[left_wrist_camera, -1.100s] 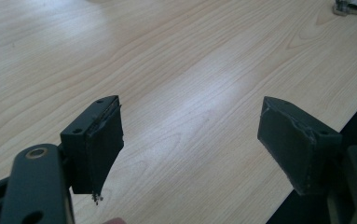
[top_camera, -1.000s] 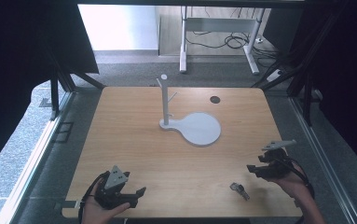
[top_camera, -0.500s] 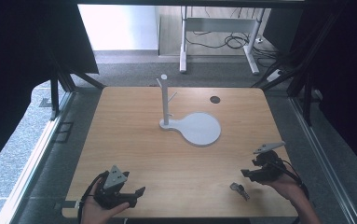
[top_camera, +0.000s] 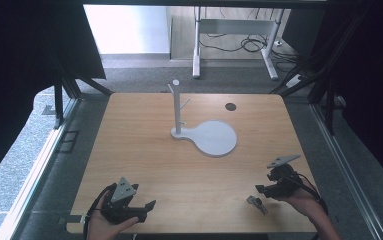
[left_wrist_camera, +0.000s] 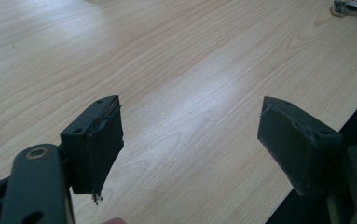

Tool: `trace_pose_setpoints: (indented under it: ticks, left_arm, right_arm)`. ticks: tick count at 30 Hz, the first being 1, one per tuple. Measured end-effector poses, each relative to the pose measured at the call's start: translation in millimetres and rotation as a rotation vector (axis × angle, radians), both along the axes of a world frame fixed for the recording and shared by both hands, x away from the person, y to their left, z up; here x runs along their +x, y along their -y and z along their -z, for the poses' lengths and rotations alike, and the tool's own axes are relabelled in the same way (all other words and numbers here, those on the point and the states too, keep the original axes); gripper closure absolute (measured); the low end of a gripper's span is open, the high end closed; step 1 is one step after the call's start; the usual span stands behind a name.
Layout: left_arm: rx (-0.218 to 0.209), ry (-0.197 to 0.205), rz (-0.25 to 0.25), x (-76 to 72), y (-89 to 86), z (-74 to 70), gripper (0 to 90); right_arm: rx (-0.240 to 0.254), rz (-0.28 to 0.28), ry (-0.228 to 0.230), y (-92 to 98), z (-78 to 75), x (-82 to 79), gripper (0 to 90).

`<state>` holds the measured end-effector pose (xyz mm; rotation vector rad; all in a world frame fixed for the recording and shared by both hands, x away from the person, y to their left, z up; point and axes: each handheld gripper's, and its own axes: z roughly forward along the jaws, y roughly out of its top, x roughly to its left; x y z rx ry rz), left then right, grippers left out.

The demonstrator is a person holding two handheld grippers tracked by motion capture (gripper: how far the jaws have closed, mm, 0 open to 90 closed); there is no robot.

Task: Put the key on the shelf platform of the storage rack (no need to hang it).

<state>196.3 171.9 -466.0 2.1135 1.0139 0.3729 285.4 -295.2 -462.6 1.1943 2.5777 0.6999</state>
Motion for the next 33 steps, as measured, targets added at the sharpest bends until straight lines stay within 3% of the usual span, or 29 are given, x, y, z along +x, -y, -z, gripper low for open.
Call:
trace_pose_setpoints:
  ticks: [14, 33]
  left_arm:
    - [-0.003, 0.008, 0.010, -3.3, 2.7, -4.0, 22.6]
    - [-0.013, 0.005, 0.004, -2.1, -2.1, -3.7, 22.5]
  right_arm:
    - [-0.009, -0.028, -0.020, -9.6, 2.5, -4.2, 35.8]
    - [-0.046, -0.043, -0.085, -21.9, 26.1, -13.0, 35.5]
